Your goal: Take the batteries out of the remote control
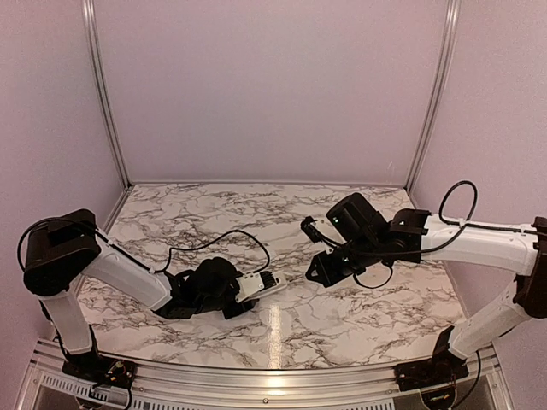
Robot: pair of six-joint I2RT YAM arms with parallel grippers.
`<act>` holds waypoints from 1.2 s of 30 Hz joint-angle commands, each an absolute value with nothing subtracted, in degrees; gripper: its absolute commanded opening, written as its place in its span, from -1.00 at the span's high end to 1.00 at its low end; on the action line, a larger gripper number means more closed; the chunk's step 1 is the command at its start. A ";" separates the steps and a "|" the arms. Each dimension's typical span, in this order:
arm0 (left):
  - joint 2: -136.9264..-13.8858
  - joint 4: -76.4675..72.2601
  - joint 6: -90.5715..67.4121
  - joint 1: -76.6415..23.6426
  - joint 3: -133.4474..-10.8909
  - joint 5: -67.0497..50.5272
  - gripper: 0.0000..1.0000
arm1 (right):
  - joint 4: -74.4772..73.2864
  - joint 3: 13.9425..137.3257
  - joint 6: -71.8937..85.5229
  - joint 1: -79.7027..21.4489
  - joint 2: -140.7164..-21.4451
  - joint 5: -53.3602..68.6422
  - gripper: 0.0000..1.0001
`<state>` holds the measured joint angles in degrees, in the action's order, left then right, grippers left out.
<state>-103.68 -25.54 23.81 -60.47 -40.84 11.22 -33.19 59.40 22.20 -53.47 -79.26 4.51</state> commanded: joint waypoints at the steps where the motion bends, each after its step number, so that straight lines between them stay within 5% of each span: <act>1: -102.36 -32.73 21.07 -62.84 -39.62 17.15 1.00 | -30.59 63.72 20.73 -55.96 -81.33 2.10 1.00; 36: -104.11 -37.97 19.84 -63.46 -38.40 18.60 1.00 | -32.60 72.64 19.44 -60.03 -93.33 -11.04 1.00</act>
<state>-103.70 -35.77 19.49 -63.16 -38.28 18.48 -31.40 70.67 19.81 -59.64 -92.47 -9.13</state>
